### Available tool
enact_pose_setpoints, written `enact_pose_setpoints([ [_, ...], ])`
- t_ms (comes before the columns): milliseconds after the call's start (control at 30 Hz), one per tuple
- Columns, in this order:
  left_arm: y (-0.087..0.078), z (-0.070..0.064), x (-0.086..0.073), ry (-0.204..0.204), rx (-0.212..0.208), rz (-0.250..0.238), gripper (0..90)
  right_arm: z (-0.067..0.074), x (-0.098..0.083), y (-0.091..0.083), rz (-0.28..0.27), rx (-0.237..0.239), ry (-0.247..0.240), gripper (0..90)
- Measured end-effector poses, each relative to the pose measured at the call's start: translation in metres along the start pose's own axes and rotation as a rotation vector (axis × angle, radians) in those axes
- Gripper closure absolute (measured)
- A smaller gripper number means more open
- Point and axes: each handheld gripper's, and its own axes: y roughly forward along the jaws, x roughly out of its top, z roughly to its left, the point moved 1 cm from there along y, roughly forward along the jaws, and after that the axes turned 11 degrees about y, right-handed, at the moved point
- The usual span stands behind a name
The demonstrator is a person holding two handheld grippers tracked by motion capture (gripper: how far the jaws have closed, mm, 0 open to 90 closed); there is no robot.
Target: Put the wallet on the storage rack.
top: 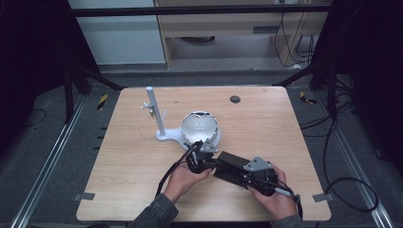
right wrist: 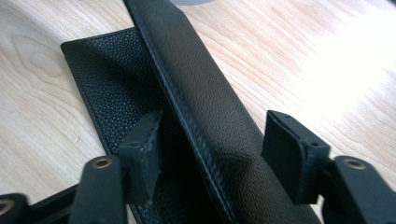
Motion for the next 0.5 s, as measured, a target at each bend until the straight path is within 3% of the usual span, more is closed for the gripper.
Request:
enact_pose_setpoints([
  [133,0.005,0.007,0.007,-0.001,-0.005,0.015,85.7,-0.012,0.005,-0.002,0.052,0.052,-0.018,31.0],
  [333,0.008,0.015,0.017,-0.015,-0.004,0.011,85.2,-0.029,0.013,-0.002,0.106,0.139,-0.027,30.1],
  [500,0.009,0.019,0.021,-0.019,0.0,0.01,85.2,-0.04,0.022,0.002,0.141,0.154,-0.054,33.8],
])
